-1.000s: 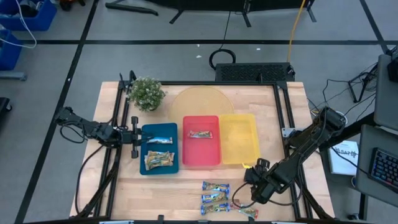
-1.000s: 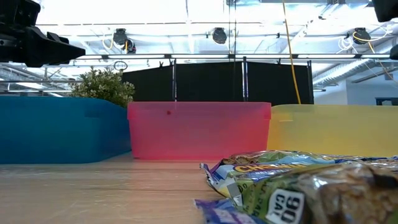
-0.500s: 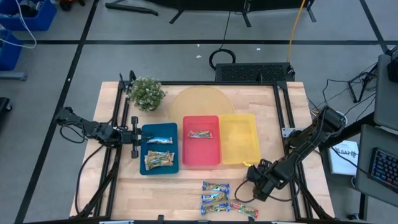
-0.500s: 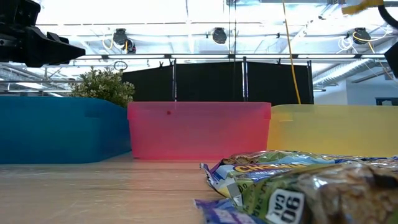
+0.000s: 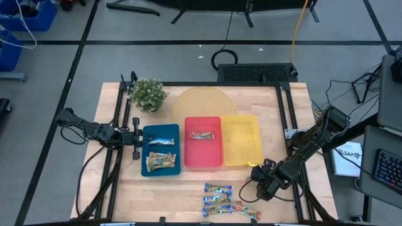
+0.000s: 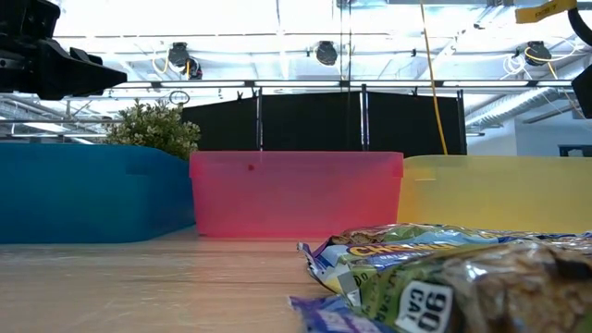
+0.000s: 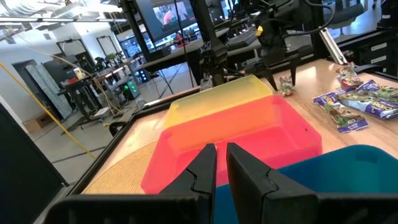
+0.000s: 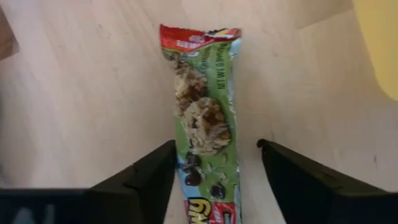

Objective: Pick and place Granola Bars by type
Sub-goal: Put the red granola bar into the red bin

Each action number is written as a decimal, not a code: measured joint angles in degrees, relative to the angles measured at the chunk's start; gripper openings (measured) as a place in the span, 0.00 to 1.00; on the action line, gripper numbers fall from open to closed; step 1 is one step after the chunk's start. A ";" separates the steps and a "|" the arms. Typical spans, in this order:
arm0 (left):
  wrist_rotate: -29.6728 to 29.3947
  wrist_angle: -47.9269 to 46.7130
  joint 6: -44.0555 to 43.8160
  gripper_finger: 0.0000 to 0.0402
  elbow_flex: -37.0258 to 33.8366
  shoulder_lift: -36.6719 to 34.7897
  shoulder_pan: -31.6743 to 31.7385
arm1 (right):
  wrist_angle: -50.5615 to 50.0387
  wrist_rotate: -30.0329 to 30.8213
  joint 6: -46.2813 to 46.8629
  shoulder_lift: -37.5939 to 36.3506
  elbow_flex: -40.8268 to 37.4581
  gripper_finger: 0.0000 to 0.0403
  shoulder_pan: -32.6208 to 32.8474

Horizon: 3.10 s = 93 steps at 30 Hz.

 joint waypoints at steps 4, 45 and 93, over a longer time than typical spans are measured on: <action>0.01 0.00 -0.02 0.12 0.00 -0.01 -0.02 | -0.58 0.20 0.24 0.04 -0.06 0.42 -0.02; -0.41 0.26 3.19 0.12 -0.07 0.01 0.00 | -1.26 -3.26 -63.83 17.88 41.93 0.20 -43.19; 0.08 0.00 3.54 0.12 -0.04 0.01 0.00 | -17.57 6.53 -57.01 5.06 42.06 0.29 -32.48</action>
